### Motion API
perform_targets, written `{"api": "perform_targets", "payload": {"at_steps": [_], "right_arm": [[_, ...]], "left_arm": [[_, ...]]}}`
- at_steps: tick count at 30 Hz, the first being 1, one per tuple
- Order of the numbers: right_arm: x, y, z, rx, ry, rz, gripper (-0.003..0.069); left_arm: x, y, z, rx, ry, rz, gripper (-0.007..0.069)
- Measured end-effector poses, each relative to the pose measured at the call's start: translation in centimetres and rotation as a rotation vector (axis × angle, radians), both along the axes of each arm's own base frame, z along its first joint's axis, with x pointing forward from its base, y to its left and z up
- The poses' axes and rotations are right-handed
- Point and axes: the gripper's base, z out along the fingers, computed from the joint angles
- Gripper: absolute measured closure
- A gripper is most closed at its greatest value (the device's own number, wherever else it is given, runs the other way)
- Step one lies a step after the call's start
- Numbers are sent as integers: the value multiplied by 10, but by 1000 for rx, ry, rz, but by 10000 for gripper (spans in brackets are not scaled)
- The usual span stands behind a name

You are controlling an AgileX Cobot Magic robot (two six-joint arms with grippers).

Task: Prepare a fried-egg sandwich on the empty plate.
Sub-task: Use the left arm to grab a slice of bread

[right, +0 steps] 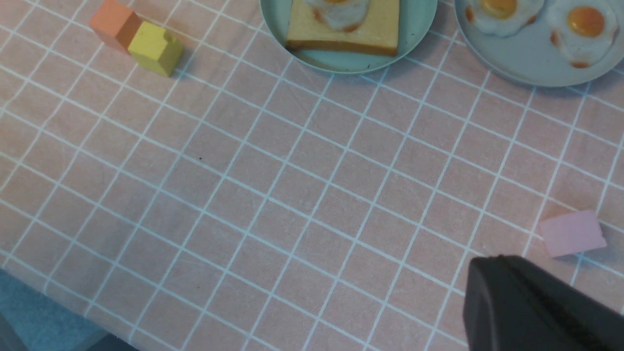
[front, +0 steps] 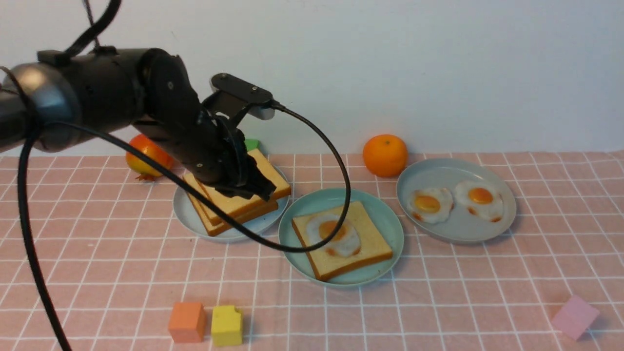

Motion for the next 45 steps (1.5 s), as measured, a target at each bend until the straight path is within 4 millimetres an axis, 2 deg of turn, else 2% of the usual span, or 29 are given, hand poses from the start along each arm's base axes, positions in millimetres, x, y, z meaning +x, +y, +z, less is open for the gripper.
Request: {"api": "perform_targets", "payload": {"at_steps": [3,4,7,12,16,23,29,36,37,38,44,45], "right_arm": [[0,1,1,12,-5,4,644],[0,1,1,12,-5,4,644],[1,1,1,17,-10,5,643],[1,2,2,29,-22,9,643],[2,3,3,36,-30,10,641],[2,3,3,37,-31,10,641],[1,3,3,39,-28,12,641],[1,3,3,41,-22,13,638],[1,3,2,40,-20,13,636],[1,3,2,40,-20,13,636],[0,2,1,26,-5,10,634],[0,2,1,22,-1,9,633]], "left_arm": [[10,-1,-14,35,-27,-13,340],[10,-1,-14,37,-28,-14,340],[16,-3,-33,82,-19,-64,221],[24,-6,-48,117,-55,-106,182],[30,-7,-56,122,-86,-108,205],[40,-7,-69,175,-154,-138,321],[42,-8,-68,197,-193,-156,403],[43,-8,-70,202,-200,-160,550],[43,-8,-70,204,-201,-162,603],[43,-8,-70,204,-201,-162,608],[40,-6,-55,200,-218,-159,612],[36,-5,-39,185,-246,-151,612]]}}
